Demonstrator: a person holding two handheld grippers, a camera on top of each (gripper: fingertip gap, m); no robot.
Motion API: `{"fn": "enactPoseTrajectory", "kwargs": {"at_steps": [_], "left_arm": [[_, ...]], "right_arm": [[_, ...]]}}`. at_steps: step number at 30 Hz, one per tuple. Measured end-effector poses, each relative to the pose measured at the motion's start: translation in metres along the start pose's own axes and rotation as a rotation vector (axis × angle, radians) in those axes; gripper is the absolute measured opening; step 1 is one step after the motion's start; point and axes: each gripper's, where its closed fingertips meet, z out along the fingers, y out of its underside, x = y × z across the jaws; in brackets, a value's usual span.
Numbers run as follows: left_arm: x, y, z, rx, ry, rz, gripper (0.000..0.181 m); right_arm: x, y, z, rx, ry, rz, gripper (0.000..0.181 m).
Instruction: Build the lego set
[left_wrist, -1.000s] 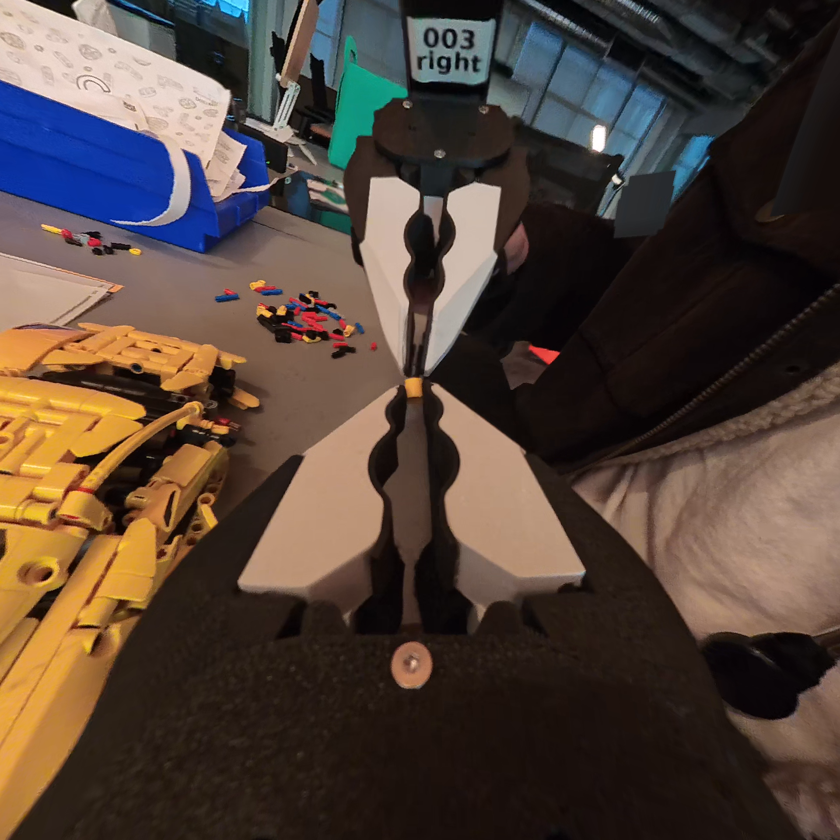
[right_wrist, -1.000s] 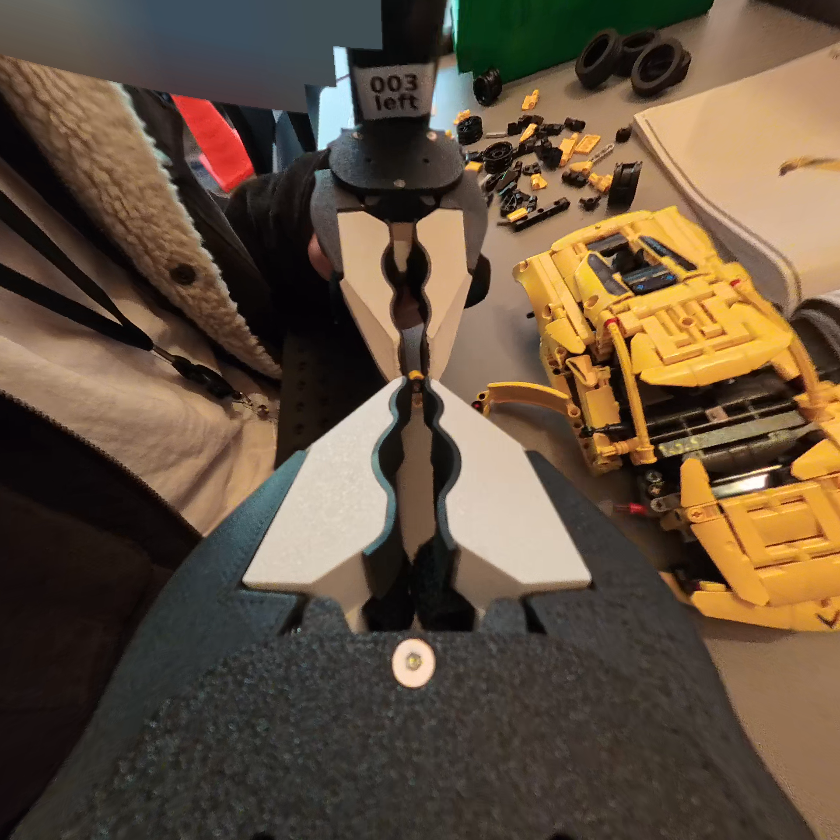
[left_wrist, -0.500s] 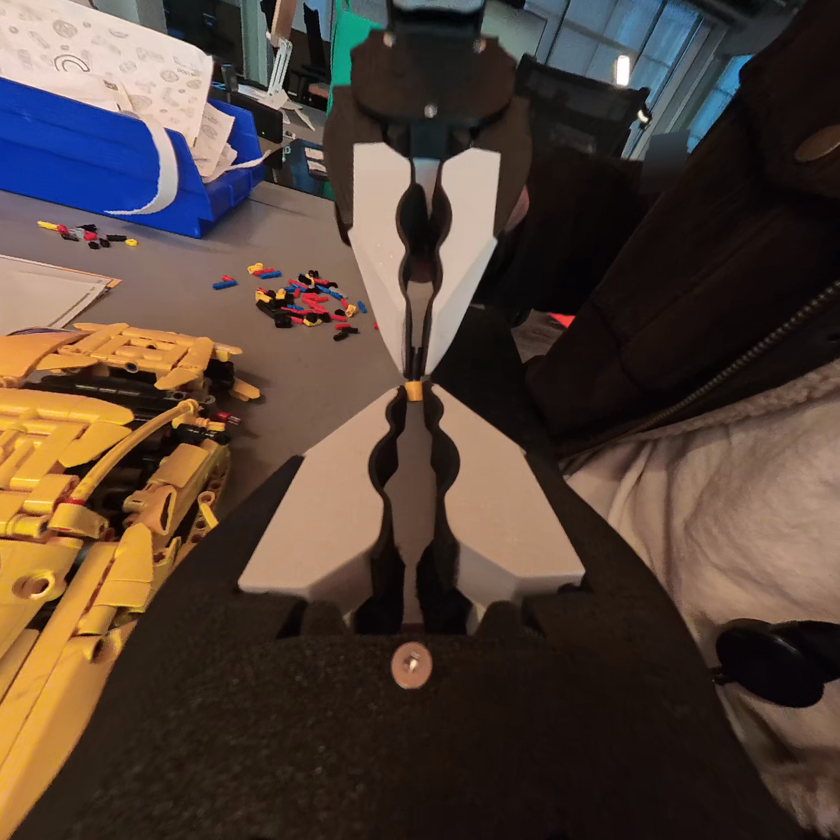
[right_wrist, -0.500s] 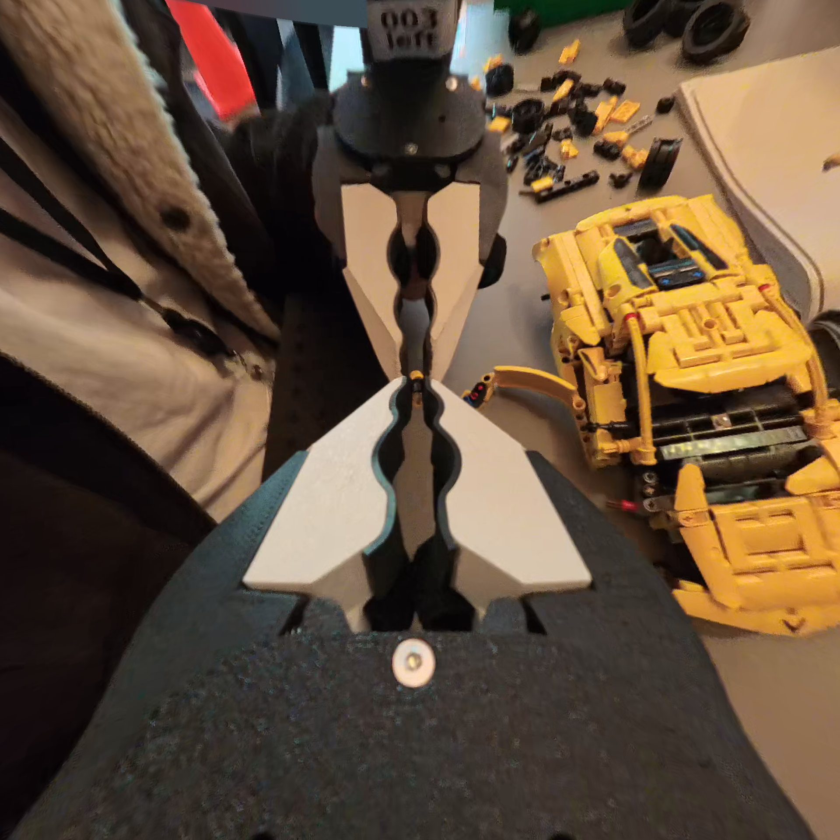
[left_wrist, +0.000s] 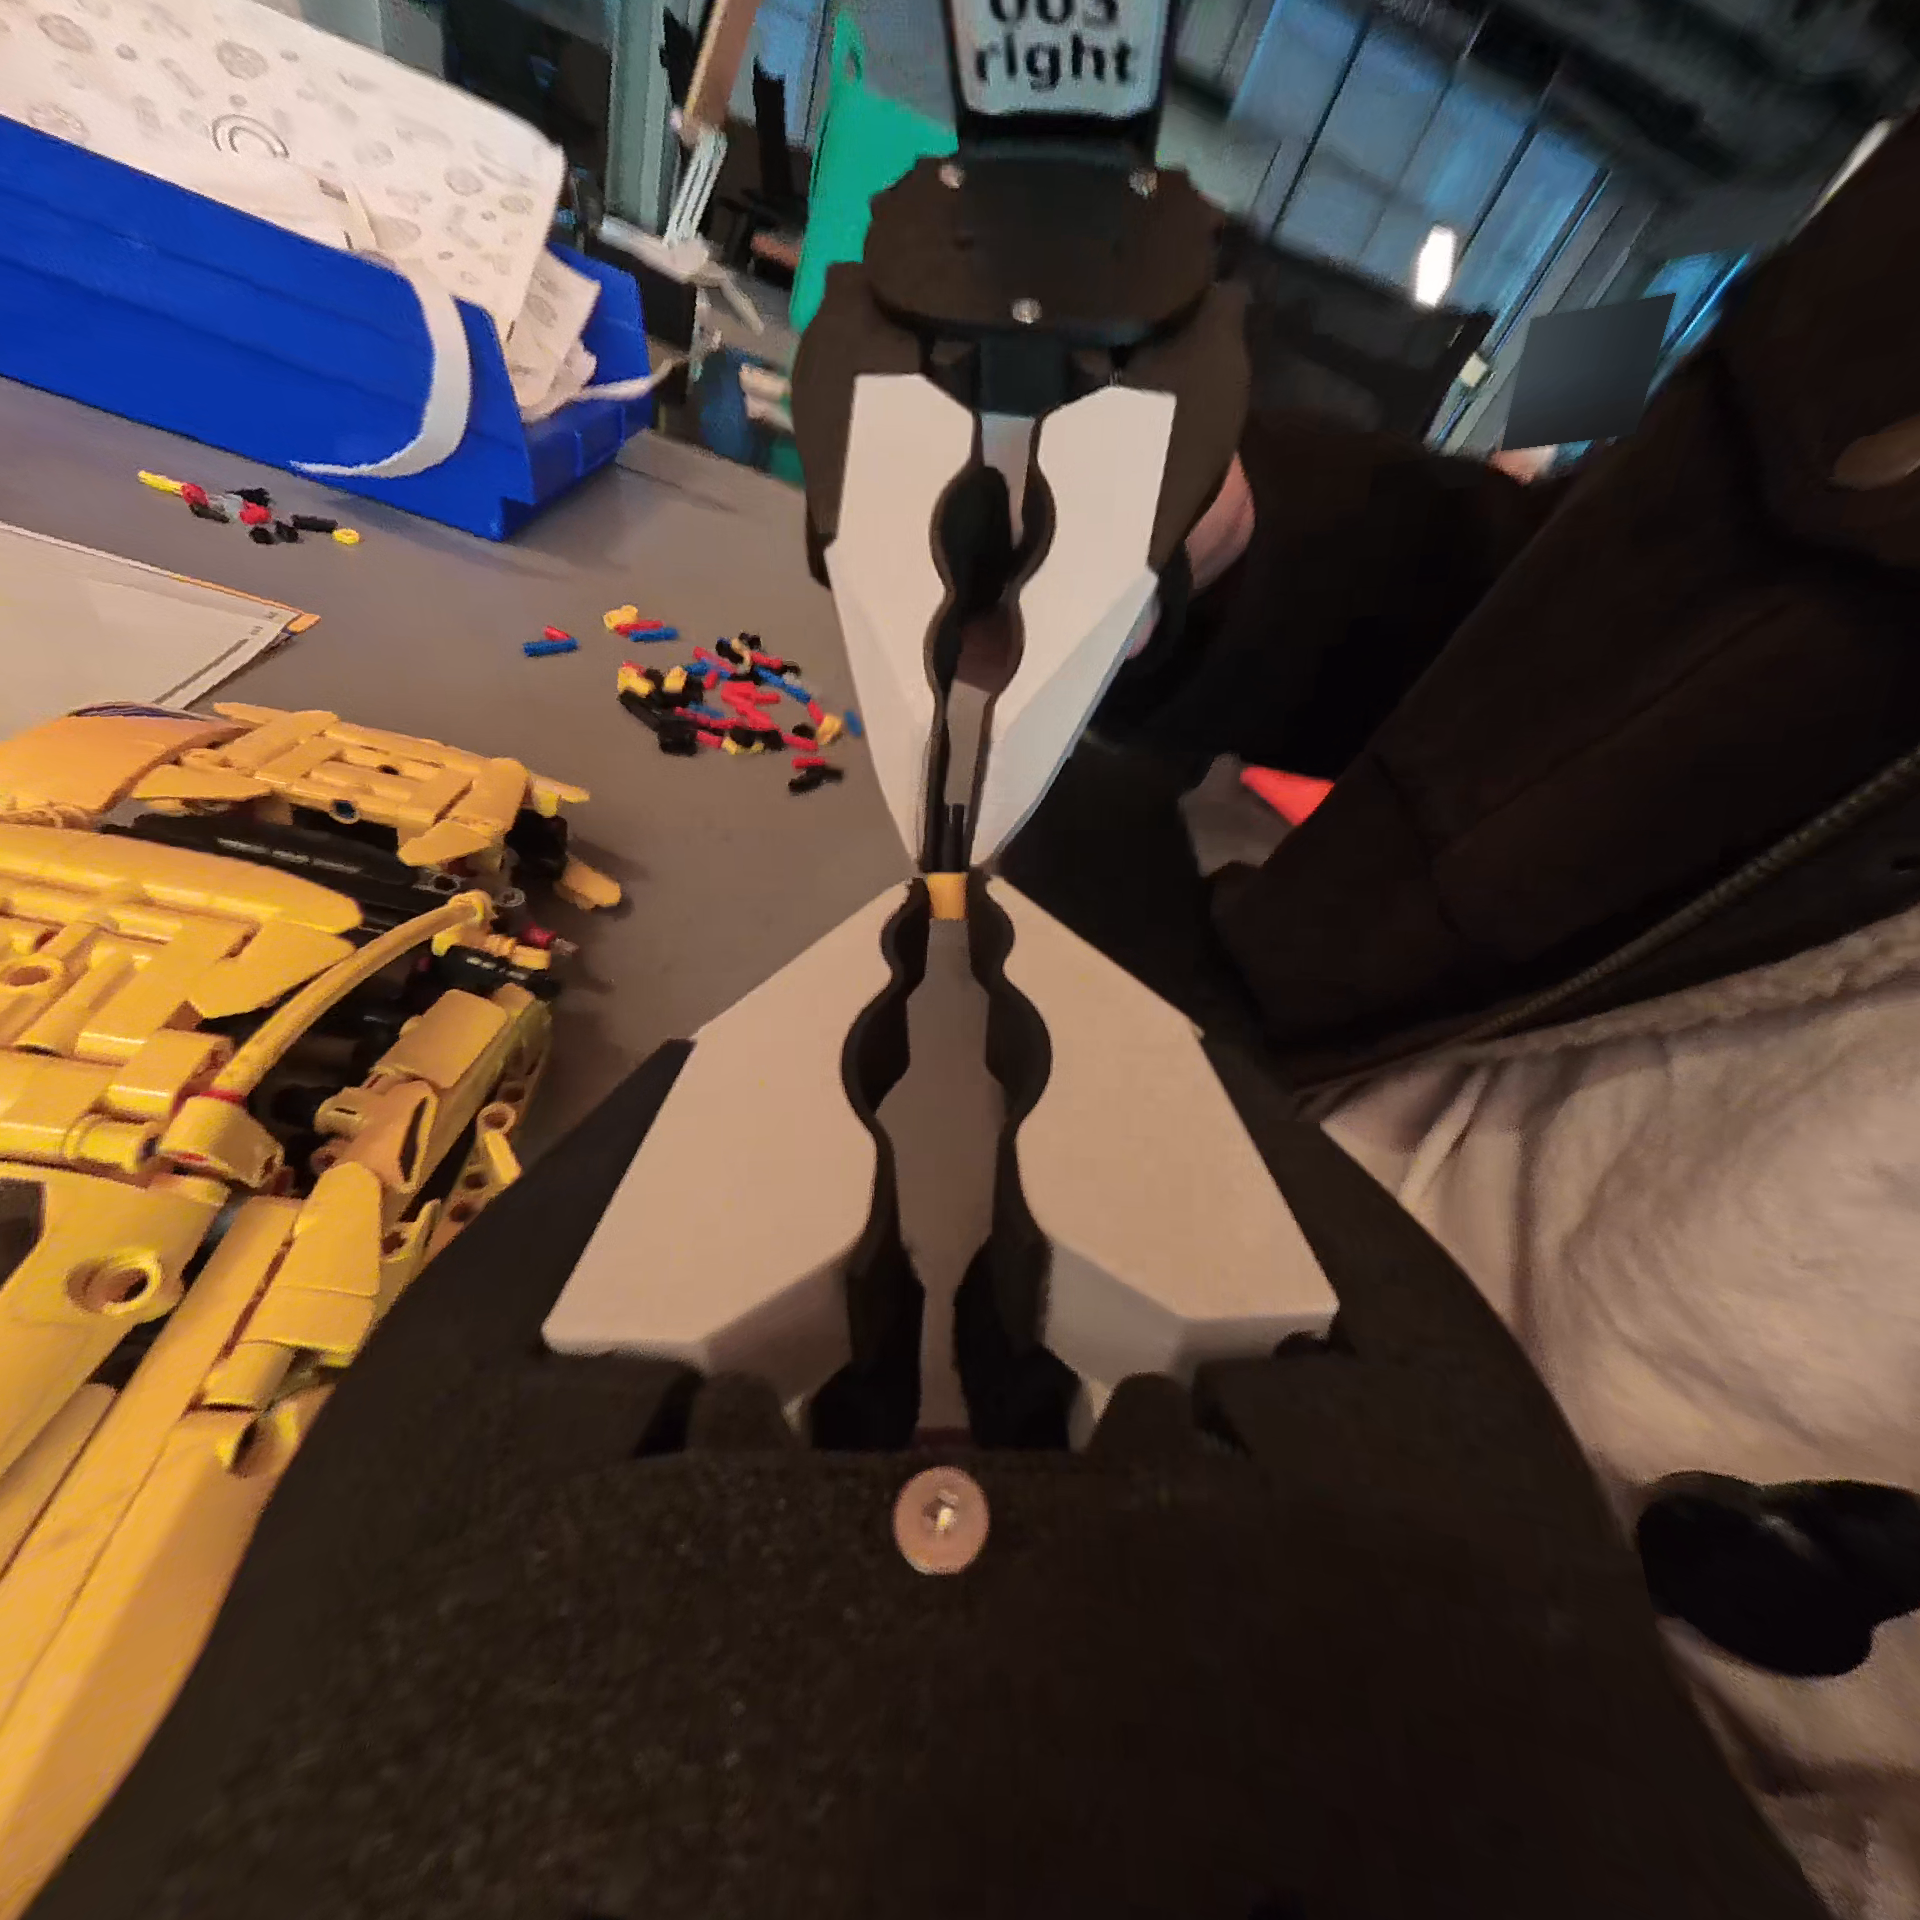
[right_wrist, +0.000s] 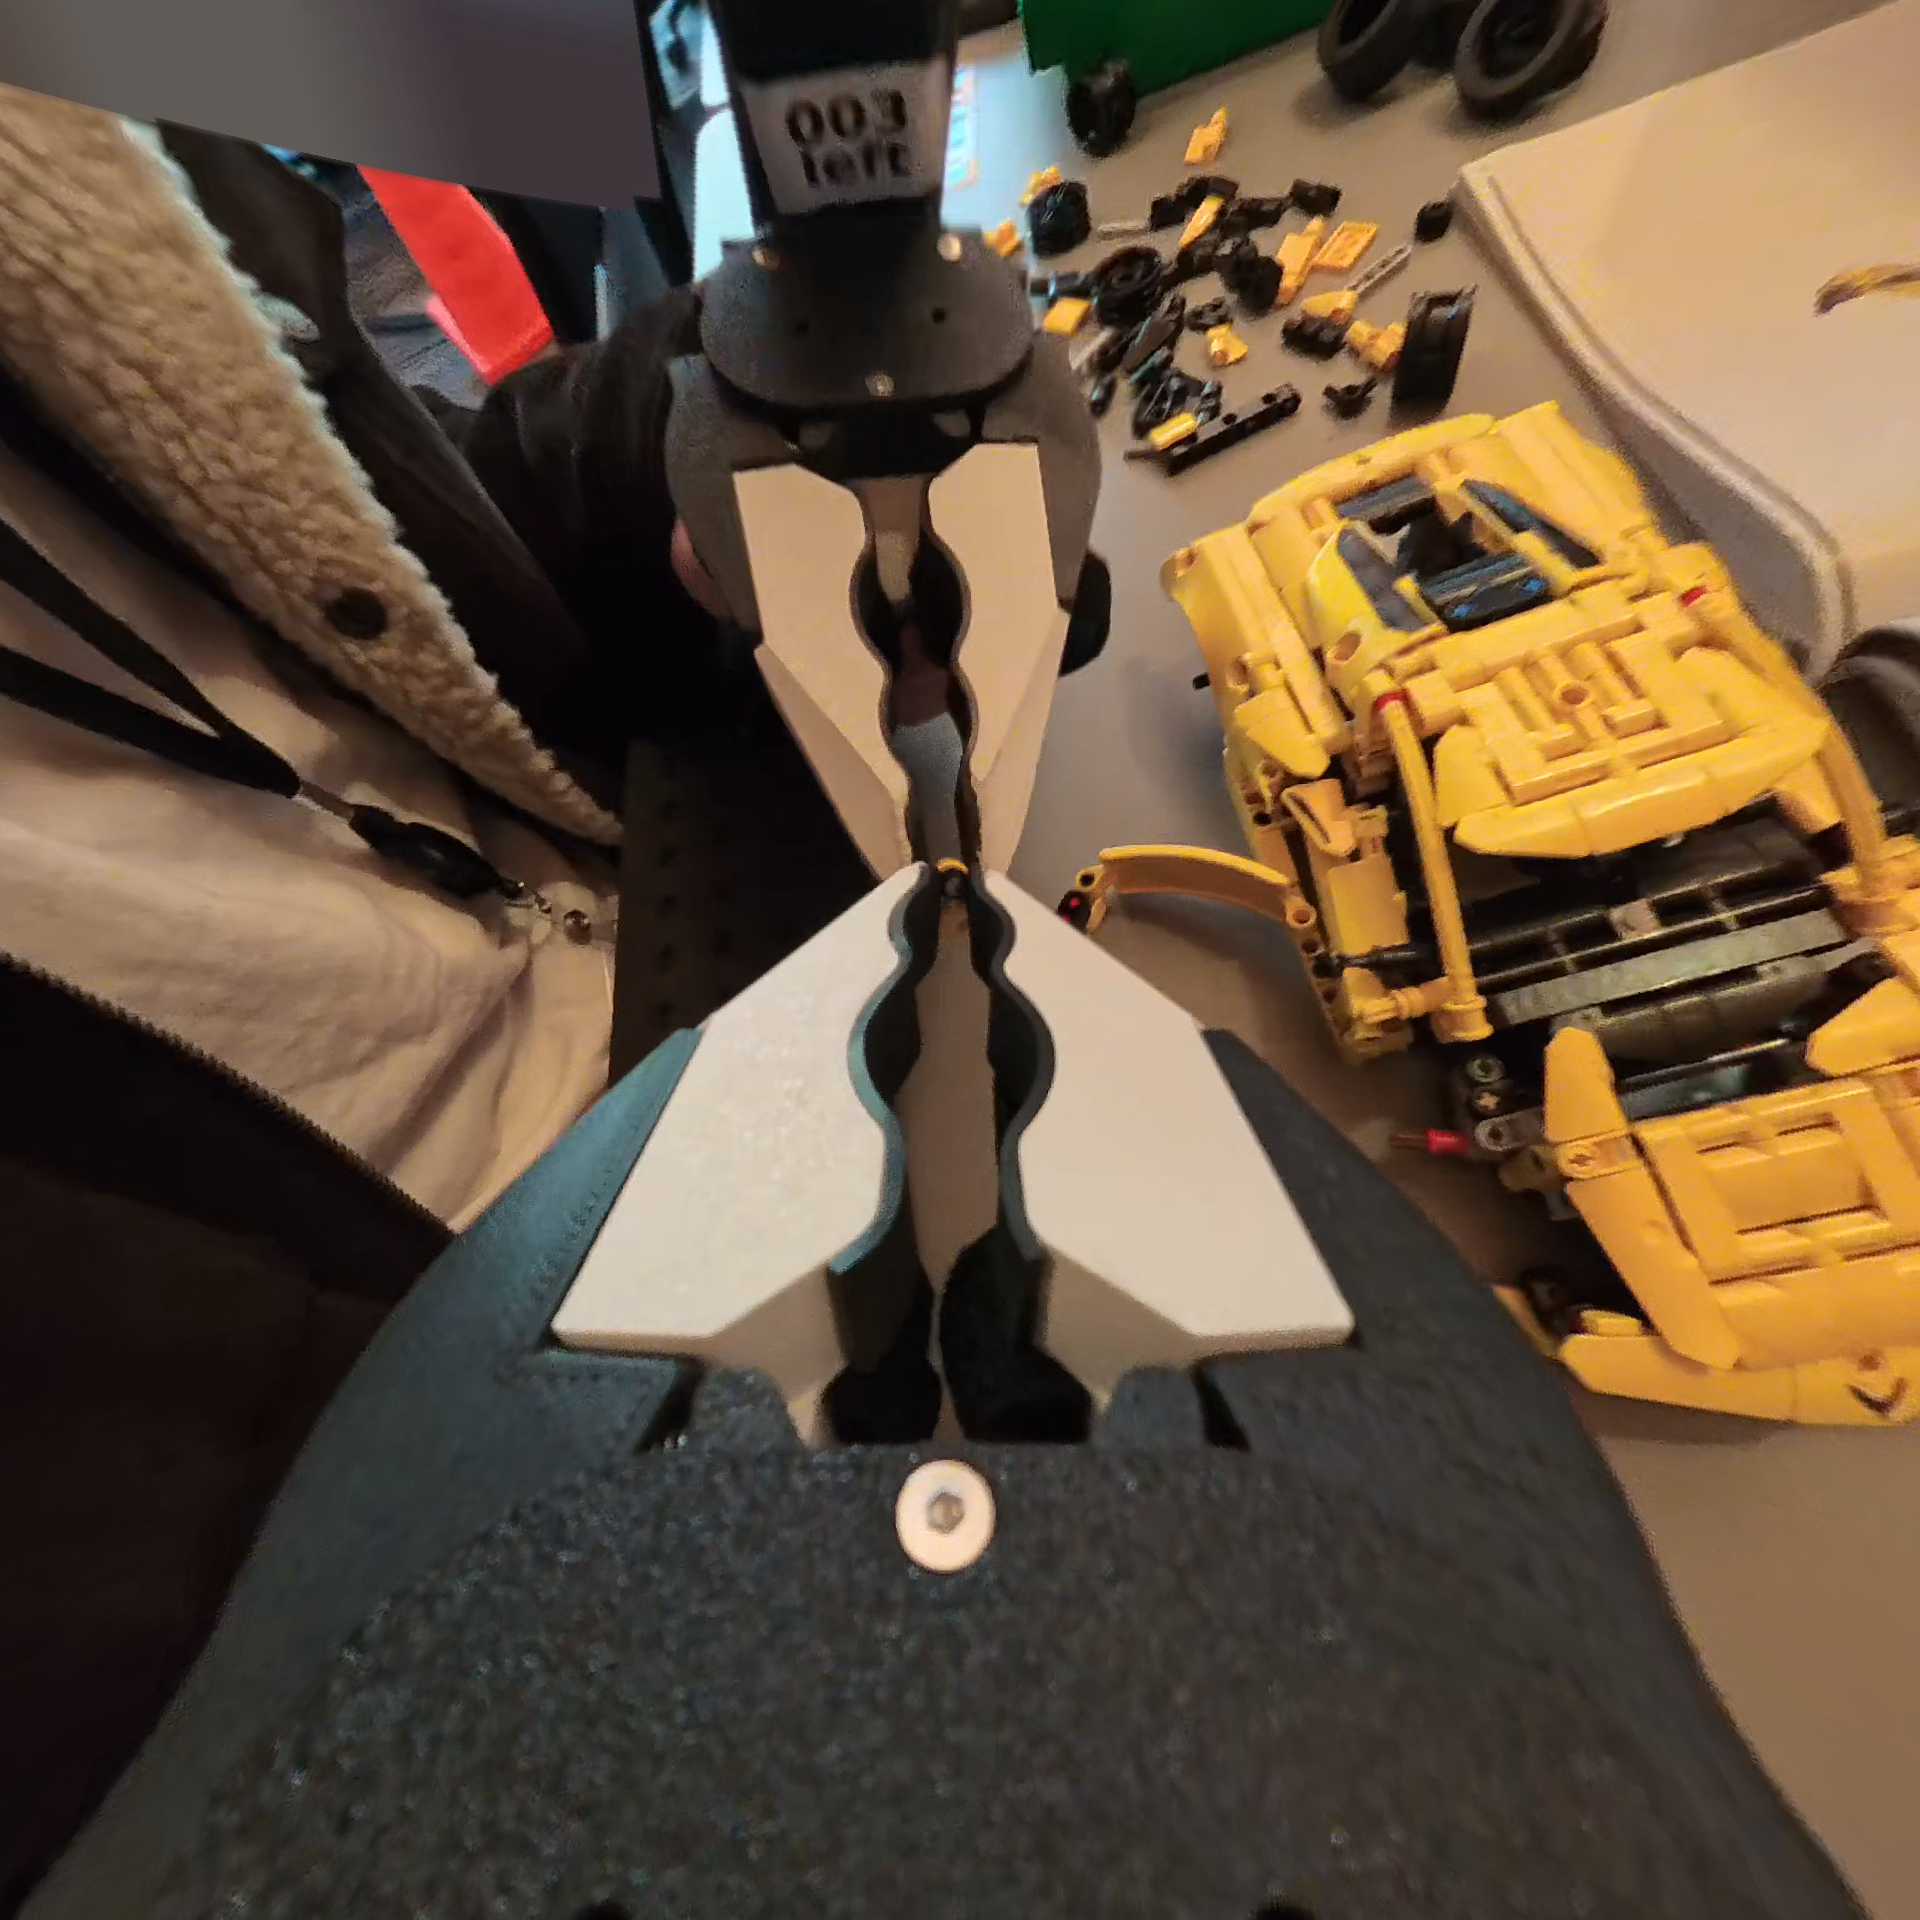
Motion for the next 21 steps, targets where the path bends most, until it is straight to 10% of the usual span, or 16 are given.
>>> {"fn": "enactPoseTrajectory", "kwargs": {"at_steps": [8,21], "left_arm": [[-0.026,-0.023,-0.026,0.258,0.125,-0.444,0.007],[-0.021,-0.032,-0.036,0.362,0.345,-0.67,0.007]], "right_arm": [[0.022,-0.027,0.001,0.042,0.405,-0.356,0.051],[0.031,-0.046,0.019,0.087,0.595,-0.618,0.023]]}}
